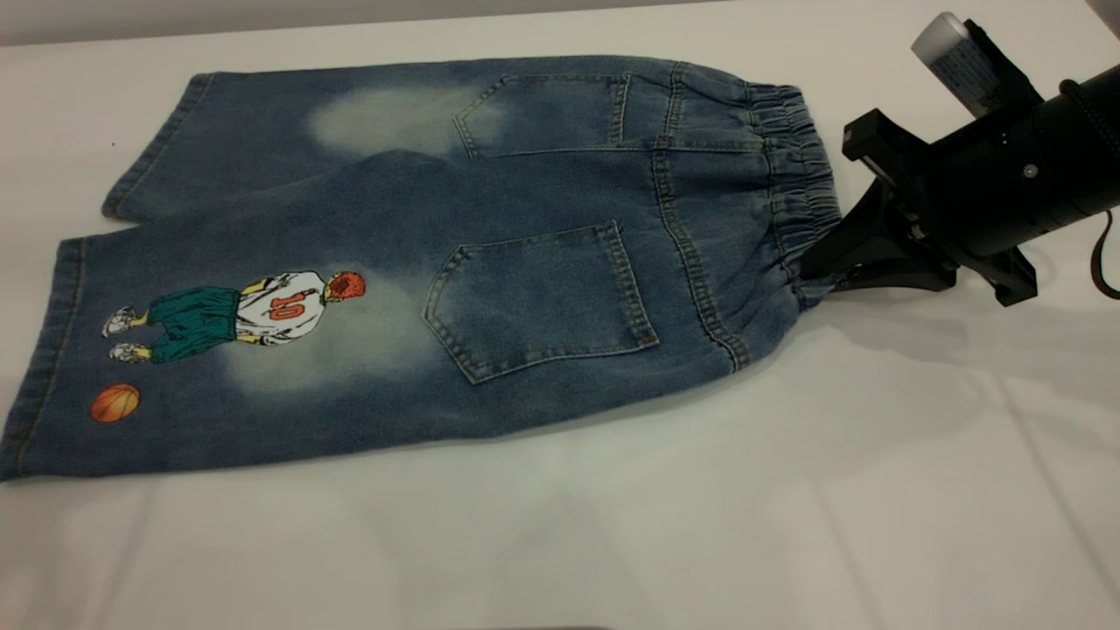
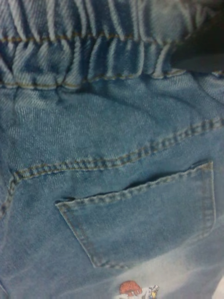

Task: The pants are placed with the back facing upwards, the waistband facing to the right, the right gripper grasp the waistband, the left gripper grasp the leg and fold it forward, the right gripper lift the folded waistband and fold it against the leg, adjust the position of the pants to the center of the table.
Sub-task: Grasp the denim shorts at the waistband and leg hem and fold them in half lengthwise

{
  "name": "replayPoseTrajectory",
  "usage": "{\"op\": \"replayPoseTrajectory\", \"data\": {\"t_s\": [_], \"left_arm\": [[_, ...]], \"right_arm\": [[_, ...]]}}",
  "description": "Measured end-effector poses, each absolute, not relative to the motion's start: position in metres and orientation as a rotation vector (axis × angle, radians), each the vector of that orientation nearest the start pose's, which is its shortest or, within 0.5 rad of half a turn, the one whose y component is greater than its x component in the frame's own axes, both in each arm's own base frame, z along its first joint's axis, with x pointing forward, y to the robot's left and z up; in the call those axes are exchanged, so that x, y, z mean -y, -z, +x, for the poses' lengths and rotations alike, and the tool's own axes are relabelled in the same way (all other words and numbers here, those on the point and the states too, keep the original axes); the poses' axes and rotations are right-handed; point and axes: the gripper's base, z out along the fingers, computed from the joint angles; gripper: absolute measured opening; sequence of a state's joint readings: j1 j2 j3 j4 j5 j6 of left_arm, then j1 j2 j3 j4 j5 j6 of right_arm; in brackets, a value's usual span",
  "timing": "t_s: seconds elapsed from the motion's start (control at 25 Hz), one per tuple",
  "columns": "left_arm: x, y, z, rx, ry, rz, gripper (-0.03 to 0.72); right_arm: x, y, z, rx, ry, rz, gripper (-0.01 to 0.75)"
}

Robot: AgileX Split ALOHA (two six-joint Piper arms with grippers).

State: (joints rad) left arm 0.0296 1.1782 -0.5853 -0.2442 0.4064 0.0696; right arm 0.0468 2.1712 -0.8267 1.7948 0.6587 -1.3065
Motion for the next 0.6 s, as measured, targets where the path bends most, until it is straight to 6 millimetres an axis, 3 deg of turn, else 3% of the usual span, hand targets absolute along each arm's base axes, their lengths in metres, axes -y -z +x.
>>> {"op": "replayPoseTrajectory", "data": {"t_s": [0.24,0.6], "left_arm": [[0.002,-0.183,0.220,-2.699,0.157,-0.182,0.485],[-0.002,-0.119,0.240,-2.849,0.103,-0.208,0.485]], "right_arm": [[-0.071,-0.040,0.322,-2.640,-1.062,0.414,0.034],[-0.071,-0.040,0.322,-2.639,-1.064,0.377,0.034]]}}
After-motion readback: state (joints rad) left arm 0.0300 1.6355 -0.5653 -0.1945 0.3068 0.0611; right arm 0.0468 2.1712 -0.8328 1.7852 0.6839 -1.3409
